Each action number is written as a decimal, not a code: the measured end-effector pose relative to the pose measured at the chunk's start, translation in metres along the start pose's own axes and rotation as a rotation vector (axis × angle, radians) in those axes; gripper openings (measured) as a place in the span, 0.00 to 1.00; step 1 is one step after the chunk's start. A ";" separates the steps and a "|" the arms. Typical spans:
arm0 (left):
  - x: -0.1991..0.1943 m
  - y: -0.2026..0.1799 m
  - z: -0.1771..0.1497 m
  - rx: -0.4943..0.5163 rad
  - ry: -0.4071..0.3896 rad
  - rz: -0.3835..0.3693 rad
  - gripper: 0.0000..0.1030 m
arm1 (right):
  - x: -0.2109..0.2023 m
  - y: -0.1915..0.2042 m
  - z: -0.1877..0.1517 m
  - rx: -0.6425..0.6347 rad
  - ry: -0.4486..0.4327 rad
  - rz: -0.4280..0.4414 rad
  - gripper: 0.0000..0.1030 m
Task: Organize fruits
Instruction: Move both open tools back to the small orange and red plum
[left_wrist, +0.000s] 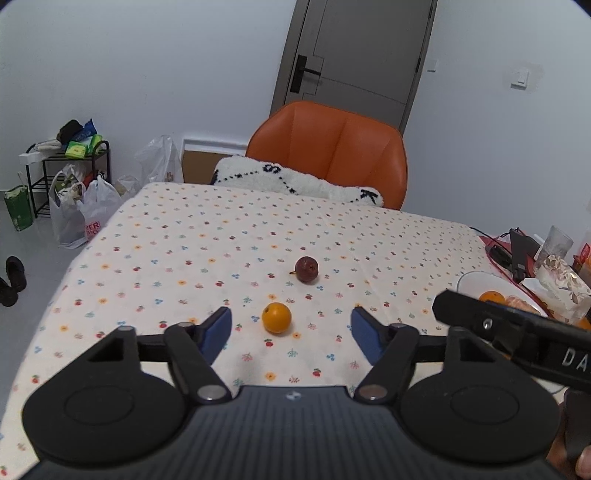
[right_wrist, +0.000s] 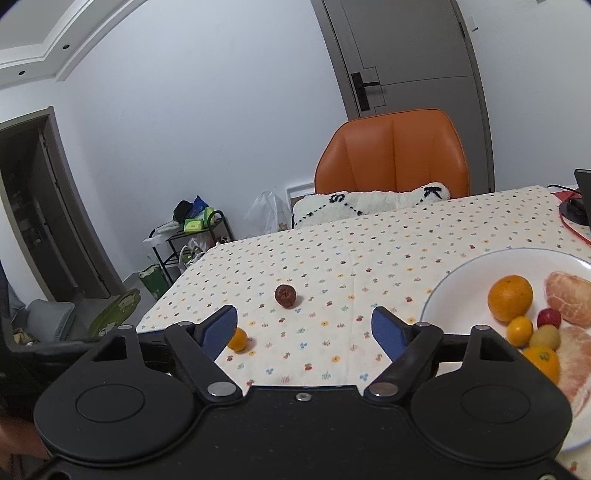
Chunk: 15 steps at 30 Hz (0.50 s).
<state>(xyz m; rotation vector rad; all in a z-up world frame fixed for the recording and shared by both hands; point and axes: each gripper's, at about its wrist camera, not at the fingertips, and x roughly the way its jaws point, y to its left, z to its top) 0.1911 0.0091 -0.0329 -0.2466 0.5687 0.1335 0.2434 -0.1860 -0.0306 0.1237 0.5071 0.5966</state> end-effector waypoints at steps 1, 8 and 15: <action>0.004 0.000 0.000 0.000 0.005 0.001 0.60 | 0.003 -0.001 0.001 0.002 0.003 -0.001 0.74; 0.030 -0.001 -0.002 0.012 0.051 0.017 0.49 | 0.019 -0.002 0.008 0.004 0.023 0.005 0.73; 0.049 0.006 -0.005 0.002 0.094 0.031 0.13 | 0.038 -0.005 0.011 -0.004 0.051 0.016 0.73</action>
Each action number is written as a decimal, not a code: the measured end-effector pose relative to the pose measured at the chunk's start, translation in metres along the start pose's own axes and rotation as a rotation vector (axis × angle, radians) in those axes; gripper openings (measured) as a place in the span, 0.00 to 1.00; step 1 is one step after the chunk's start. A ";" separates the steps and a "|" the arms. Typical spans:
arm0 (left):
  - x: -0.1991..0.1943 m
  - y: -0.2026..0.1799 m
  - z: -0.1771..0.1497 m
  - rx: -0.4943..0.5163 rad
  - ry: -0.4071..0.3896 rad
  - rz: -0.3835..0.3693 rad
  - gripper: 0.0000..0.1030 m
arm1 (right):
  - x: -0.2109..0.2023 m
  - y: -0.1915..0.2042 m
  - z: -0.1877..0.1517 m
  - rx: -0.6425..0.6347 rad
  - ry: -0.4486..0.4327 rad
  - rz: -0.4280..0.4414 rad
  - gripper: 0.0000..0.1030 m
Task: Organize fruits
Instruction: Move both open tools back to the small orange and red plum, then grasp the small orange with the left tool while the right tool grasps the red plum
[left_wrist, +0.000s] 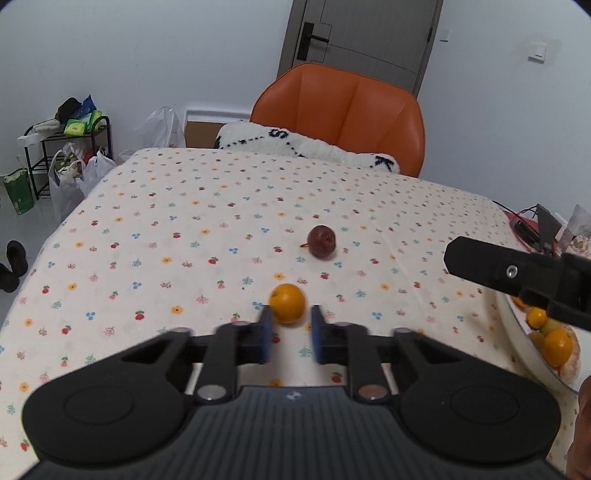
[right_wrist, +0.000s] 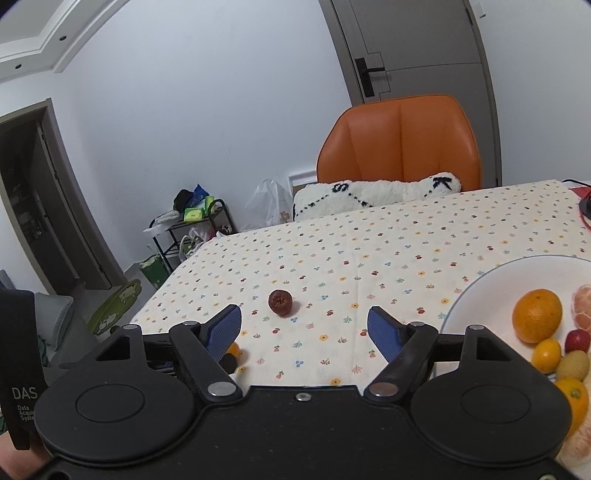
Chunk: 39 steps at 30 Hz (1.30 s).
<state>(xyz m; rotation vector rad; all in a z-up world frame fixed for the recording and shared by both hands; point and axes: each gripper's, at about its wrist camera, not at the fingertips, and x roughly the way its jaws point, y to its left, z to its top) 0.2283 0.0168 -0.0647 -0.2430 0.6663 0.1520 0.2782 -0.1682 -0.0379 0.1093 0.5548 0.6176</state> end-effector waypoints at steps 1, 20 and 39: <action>0.000 0.002 0.001 -0.005 -0.003 -0.001 0.13 | 0.002 0.000 0.001 -0.003 0.004 0.001 0.72; -0.004 0.033 0.019 -0.046 -0.046 -0.006 0.09 | 0.057 0.016 0.003 -0.036 0.082 0.011 0.66; 0.004 0.046 0.027 -0.070 -0.032 0.028 0.10 | 0.113 0.022 0.005 -0.046 0.145 0.043 0.22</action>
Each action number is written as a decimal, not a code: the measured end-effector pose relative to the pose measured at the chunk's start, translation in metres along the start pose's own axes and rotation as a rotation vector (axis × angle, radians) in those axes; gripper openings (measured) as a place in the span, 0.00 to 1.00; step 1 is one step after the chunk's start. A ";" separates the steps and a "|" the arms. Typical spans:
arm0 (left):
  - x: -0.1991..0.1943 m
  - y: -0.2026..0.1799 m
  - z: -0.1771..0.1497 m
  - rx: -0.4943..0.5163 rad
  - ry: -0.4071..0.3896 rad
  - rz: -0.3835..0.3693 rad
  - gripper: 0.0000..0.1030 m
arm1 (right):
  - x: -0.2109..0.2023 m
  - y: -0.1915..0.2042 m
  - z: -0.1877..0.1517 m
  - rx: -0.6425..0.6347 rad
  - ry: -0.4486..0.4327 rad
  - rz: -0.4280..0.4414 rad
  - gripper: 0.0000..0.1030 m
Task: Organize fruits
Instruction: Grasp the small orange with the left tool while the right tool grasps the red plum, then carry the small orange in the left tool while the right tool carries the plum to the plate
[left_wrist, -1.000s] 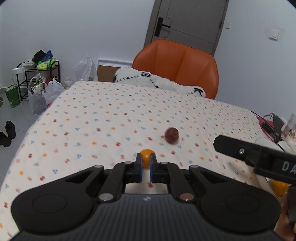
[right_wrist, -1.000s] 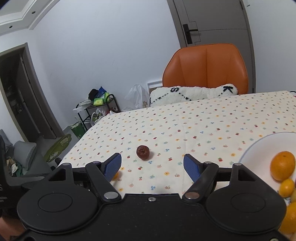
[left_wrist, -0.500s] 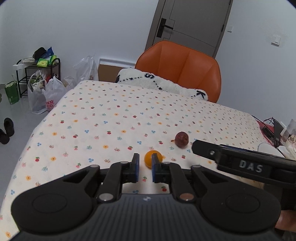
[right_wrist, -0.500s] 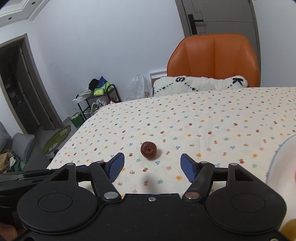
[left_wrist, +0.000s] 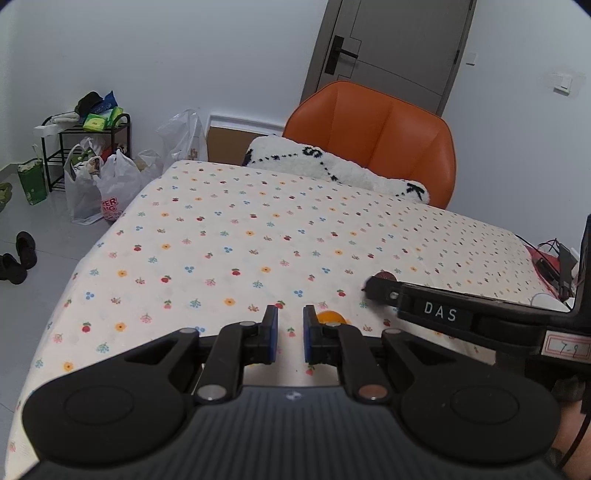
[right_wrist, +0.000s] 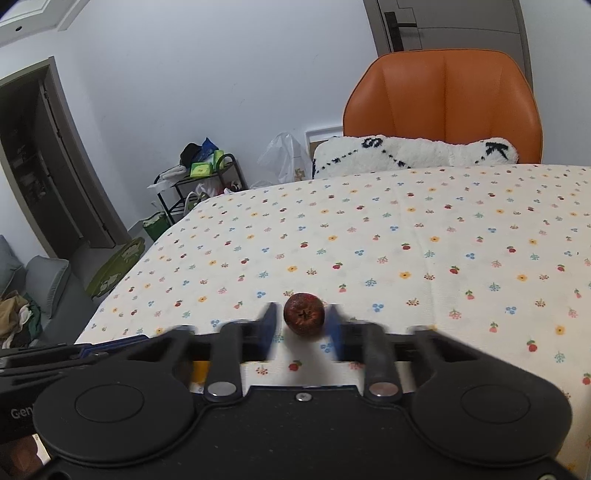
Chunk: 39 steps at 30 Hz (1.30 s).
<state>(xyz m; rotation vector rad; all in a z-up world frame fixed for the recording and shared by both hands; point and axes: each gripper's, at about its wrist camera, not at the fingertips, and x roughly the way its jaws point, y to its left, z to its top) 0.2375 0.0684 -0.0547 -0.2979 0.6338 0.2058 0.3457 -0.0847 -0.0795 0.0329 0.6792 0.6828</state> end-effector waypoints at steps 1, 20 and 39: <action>0.000 -0.001 0.000 0.001 0.000 0.003 0.10 | -0.002 -0.001 0.000 0.008 -0.001 0.014 0.21; 0.013 -0.037 -0.017 0.054 0.014 0.022 0.45 | -0.059 -0.026 -0.013 0.066 -0.058 0.006 0.21; 0.010 -0.072 -0.016 0.107 -0.022 0.009 0.22 | -0.119 -0.047 -0.017 0.095 -0.161 -0.026 0.21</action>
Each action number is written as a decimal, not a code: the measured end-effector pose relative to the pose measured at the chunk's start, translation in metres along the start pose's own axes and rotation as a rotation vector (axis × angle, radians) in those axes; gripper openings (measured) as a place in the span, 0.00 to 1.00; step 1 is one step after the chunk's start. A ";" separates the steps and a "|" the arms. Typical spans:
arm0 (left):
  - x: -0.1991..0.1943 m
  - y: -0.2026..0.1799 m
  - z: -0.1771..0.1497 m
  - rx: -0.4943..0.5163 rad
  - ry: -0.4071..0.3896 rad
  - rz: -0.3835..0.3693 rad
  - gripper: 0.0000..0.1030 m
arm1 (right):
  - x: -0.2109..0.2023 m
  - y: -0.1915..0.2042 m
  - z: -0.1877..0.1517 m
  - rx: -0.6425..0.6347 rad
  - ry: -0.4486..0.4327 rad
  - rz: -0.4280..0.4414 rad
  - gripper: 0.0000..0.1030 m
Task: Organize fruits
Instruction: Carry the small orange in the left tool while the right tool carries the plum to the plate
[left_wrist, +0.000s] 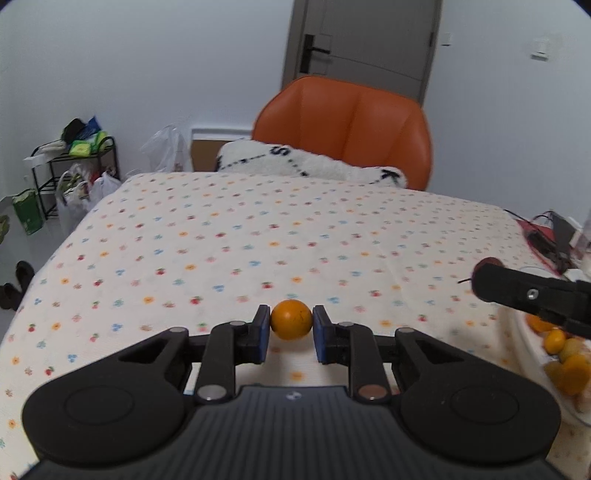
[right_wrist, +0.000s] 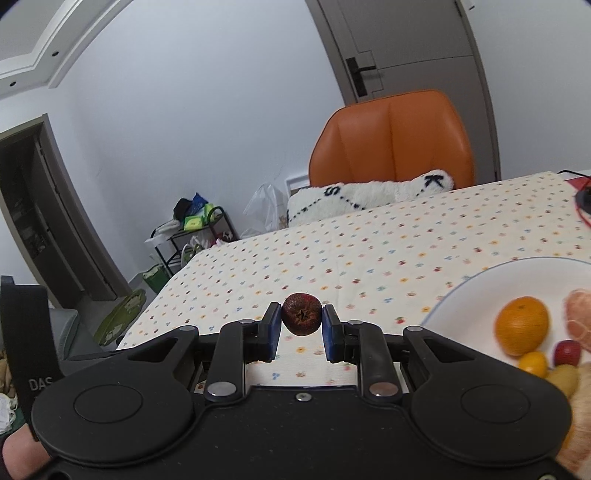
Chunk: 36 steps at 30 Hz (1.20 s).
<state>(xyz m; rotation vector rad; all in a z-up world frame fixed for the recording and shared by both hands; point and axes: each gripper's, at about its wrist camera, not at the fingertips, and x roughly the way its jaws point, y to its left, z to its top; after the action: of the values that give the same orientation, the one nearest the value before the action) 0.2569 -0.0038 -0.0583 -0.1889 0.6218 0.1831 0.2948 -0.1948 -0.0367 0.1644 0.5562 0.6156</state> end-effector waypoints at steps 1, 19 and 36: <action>-0.002 -0.005 0.000 0.005 -0.002 -0.009 0.22 | -0.003 -0.002 0.000 0.003 -0.004 -0.005 0.21; -0.034 -0.092 0.002 0.089 -0.039 -0.173 0.22 | -0.069 -0.053 -0.005 0.065 -0.086 -0.108 0.21; -0.033 -0.153 -0.011 0.157 -0.016 -0.246 0.22 | -0.118 -0.110 -0.020 0.146 -0.133 -0.212 0.21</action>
<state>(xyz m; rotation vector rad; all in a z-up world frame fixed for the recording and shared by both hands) 0.2590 -0.1578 -0.0289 -0.1106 0.5890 -0.1011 0.2592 -0.3535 -0.0342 0.2780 0.4819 0.3554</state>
